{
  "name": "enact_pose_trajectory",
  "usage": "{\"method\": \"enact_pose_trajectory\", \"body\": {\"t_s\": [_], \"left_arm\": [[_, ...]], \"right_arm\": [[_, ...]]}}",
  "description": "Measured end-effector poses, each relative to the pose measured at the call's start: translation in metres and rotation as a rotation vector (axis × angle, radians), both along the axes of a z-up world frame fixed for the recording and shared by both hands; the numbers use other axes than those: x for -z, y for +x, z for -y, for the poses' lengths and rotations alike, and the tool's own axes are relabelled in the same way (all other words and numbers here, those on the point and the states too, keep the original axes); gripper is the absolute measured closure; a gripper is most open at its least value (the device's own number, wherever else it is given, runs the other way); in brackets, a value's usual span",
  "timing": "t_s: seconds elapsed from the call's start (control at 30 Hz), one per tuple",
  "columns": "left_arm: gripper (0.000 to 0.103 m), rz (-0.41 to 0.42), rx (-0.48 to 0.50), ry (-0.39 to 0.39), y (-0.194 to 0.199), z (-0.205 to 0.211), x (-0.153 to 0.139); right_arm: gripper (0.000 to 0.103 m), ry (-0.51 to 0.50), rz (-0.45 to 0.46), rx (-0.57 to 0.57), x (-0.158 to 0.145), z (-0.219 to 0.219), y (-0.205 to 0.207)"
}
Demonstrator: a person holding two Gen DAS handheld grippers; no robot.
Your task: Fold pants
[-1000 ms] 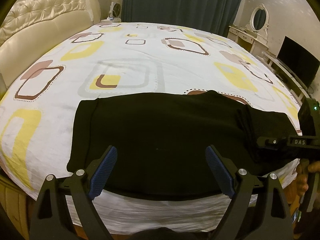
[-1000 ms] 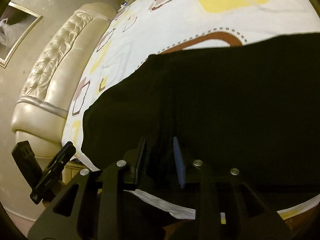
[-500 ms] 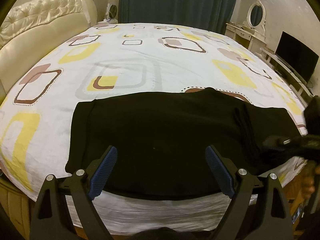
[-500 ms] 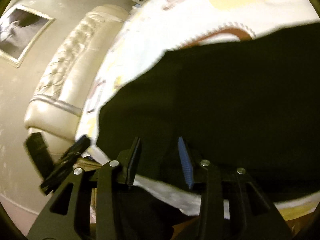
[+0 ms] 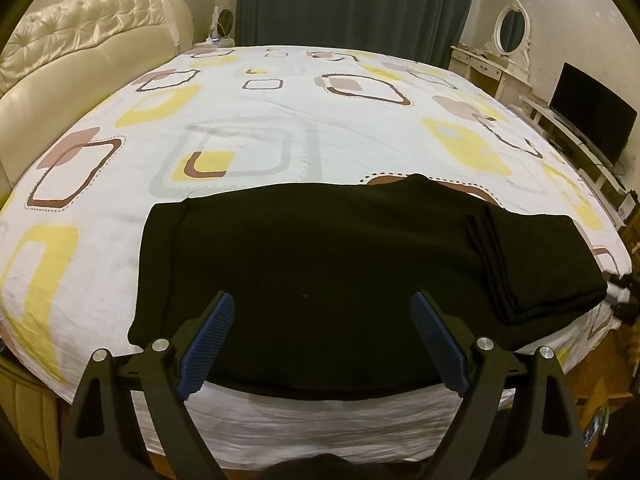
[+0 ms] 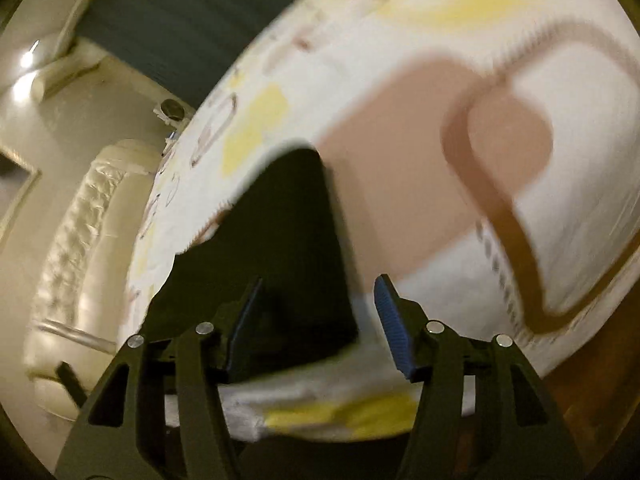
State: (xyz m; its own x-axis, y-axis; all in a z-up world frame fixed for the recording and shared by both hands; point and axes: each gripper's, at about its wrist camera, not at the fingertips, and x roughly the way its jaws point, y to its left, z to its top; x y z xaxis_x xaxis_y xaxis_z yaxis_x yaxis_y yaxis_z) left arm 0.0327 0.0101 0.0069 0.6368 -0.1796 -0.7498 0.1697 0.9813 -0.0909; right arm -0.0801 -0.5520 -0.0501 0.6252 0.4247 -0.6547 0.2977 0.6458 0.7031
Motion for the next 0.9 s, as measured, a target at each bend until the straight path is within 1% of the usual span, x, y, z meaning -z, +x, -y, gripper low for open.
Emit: {"method": "enact_pose_trajectory", "body": {"t_s": [0.03, 0.07, 0.1, 0.13, 0.2, 0.37, 0.4, 0.43, 0.5, 0.53, 0.6, 0.7, 0.77, 0.87, 0.9], "left_arm": [[0.013, 0.000, 0.000, 0.000, 0.000, 0.000, 0.000], [0.013, -0.001, -0.001, -0.001, 0.000, 0.000, 0.000], [0.013, -0.001, -0.003, -0.002, 0.000, -0.001, 0.000], [0.013, -0.002, -0.004, -0.004, 0.000, -0.001, 0.000], [0.013, -0.005, -0.004, -0.006, 0.000, -0.001, 0.001], [0.013, -0.003, 0.001, -0.004, -0.001, 0.000, 0.001], [0.013, -0.001, 0.002, -0.002, -0.001, 0.000, 0.000], [0.013, 0.000, 0.003, -0.001, -0.001, 0.000, 0.000], [0.013, 0.002, 0.004, 0.000, -0.001, -0.001, 0.000], [0.013, 0.003, 0.003, -0.004, -0.001, -0.002, -0.001], [0.013, 0.000, 0.000, -0.014, 0.000, -0.003, -0.001], [0.013, -0.008, -0.004, -0.020, 0.001, -0.004, 0.000], [0.013, -0.009, -0.004, -0.016, 0.002, -0.004, 0.001], [0.013, -0.007, -0.008, -0.014, 0.002, -0.005, 0.000], [0.013, -0.007, -0.009, -0.015, 0.002, -0.005, 0.000]], "right_arm": [[0.058, 0.023, -0.008, -0.021, 0.008, -0.001, 0.002], [0.071, 0.002, -0.022, -0.037, 0.010, -0.003, 0.004], [0.075, -0.037, -0.035, -0.049, 0.012, -0.006, 0.005], [0.077, -0.056, -0.039, -0.057, 0.014, -0.007, 0.006], [0.079, -0.076, -0.043, -0.068, 0.017, -0.008, 0.007], [0.078, -0.053, -0.022, -0.071, 0.019, -0.004, 0.005], [0.077, -0.032, -0.016, -0.074, 0.019, -0.003, 0.005], [0.076, 0.013, -0.013, -0.077, 0.017, 0.003, 0.004], [0.070, 0.049, -0.008, -0.072, 0.008, 0.012, 0.004], [0.070, 0.047, 0.017, -0.059, -0.001, 0.018, 0.005], [0.060, 0.063, 0.060, -0.033, -0.012, 0.027, 0.010], [0.059, 0.103, 0.081, -0.010, -0.017, 0.034, 0.036], [0.059, 0.090, 0.073, -0.021, -0.017, 0.031, 0.056], [0.059, 0.072, 0.035, -0.025, -0.007, 0.024, 0.093], [0.059, 0.073, 0.027, -0.021, -0.004, 0.022, 0.100]]}}
